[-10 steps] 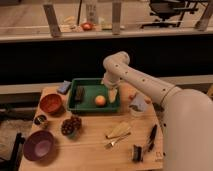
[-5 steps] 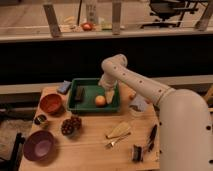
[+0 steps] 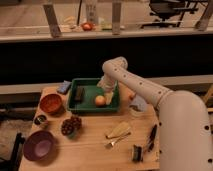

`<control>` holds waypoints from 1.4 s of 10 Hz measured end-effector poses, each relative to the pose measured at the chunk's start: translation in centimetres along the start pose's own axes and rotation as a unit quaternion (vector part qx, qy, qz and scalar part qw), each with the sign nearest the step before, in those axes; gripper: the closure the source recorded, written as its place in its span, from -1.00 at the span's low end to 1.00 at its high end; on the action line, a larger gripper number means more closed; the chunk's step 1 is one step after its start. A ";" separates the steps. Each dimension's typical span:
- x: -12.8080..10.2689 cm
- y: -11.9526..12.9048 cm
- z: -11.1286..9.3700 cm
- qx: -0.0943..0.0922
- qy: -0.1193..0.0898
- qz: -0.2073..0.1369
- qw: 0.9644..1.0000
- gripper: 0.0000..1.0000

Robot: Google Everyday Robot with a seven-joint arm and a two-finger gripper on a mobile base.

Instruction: Place apple in table surface

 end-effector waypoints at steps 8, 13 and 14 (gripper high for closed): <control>0.8 0.1 2.3 0.006 -0.016 -0.015 1.000 -0.60; 1.8 0.2 3.2 0.007 -0.023 -0.017 1.000 -0.60; 1.8 0.3 3.2 0.009 -0.021 -0.024 0.999 -0.60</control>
